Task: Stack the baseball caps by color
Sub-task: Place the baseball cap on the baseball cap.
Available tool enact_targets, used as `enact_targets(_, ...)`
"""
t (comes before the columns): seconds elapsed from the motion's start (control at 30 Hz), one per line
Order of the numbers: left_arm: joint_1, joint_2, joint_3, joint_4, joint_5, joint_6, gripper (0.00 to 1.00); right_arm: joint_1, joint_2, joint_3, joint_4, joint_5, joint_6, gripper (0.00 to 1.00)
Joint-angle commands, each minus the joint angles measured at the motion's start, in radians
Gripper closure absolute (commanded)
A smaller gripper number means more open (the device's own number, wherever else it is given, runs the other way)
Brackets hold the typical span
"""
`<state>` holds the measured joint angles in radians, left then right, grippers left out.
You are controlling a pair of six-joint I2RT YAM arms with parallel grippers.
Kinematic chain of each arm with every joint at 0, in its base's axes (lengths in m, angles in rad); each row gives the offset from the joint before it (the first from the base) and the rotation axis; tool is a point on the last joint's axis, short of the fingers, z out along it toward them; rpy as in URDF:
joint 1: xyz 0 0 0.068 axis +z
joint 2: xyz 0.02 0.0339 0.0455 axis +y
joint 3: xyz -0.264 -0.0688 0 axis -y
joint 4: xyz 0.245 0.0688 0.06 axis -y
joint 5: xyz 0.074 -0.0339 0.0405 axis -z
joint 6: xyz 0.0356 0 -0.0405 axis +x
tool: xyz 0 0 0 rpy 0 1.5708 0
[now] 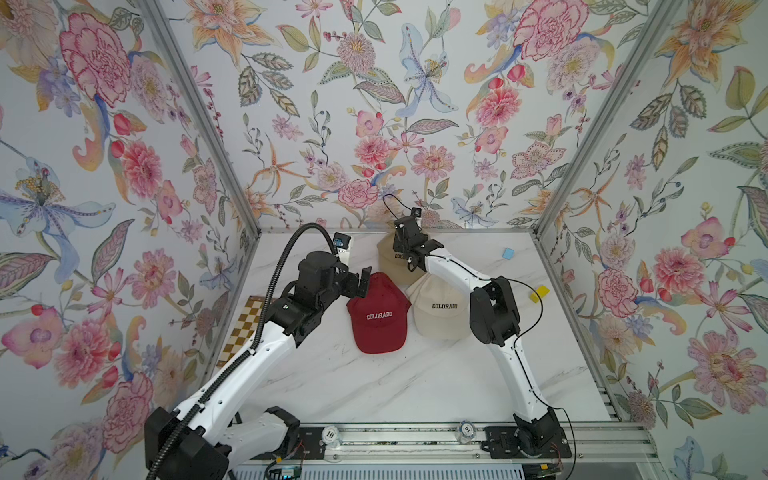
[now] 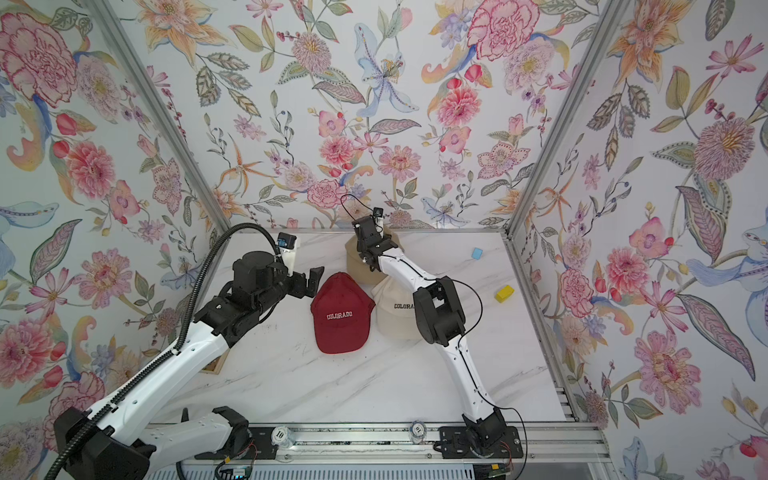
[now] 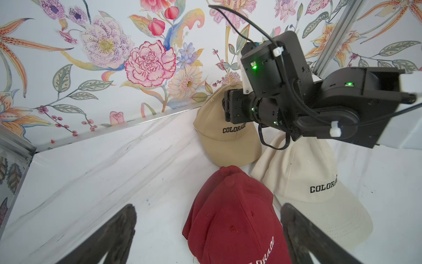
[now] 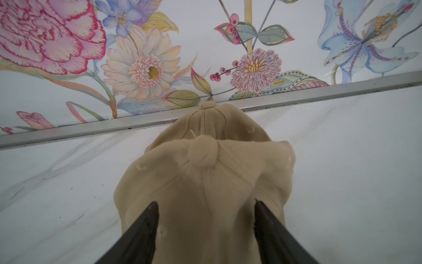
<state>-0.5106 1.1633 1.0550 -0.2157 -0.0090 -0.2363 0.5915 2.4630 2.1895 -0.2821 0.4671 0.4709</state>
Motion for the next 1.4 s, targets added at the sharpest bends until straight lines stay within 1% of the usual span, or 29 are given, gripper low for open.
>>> enact_targets(0.0,-0.001,0.022,0.043,-0.002,0.024,0.025,0.00,0.001,0.038,0.041,-0.046,-0.002,-0.053,0.11)
enact_targets(0.07,-0.001,0.032,0.050,-0.005,0.033,0.028,0.00,0.001,0.050,0.052,-0.046,0.010,-0.073,0.02)
enact_targets(0.1,-0.002,0.037,0.055,-0.008,0.038,0.029,0.00,0.001,0.057,0.059,-0.046,0.016,-0.079,0.00)
enact_targets(0.37,-0.001,0.084,0.088,-0.016,0.066,0.034,0.01,-0.011,0.143,0.148,-0.076,-0.020,-0.111,0.01)
enact_targets(0.5,-0.002,0.100,0.099,-0.016,0.072,0.035,0.00,-0.015,0.161,0.159,-0.086,-0.029,-0.113,0.01)
enact_targets(0.67,-0.002,0.119,0.116,-0.017,0.076,0.040,0.00,-0.016,0.151,0.156,-0.089,-0.045,-0.131,0.01)
enact_targets(0.83,-0.002,0.131,0.130,-0.021,0.076,0.049,0.00,-0.013,0.107,0.148,-0.090,-0.064,-0.169,0.01)
enact_targets(1.03,0.000,0.147,0.173,-0.045,0.050,0.072,0.00,-0.010,-0.023,0.107,-0.089,-0.122,-0.211,0.01)
enact_targets(1.17,0.003,0.134,0.212,-0.049,0.009,0.093,0.00,-0.011,-0.159,0.030,-0.088,-0.174,-0.240,0.01)
enact_targets(1.23,0.004,0.120,0.227,-0.050,-0.014,0.105,0.00,-0.011,-0.242,-0.047,-0.070,-0.194,-0.249,0.01)
enact_targets(1.3,0.007,0.105,0.238,-0.047,-0.039,0.114,0.00,-0.016,-0.346,-0.158,-0.038,-0.214,-0.249,0.01)
enact_targets(1.37,0.010,0.081,0.229,-0.025,-0.084,0.120,0.00,-0.024,-0.493,-0.320,0.037,-0.229,-0.250,0.01)
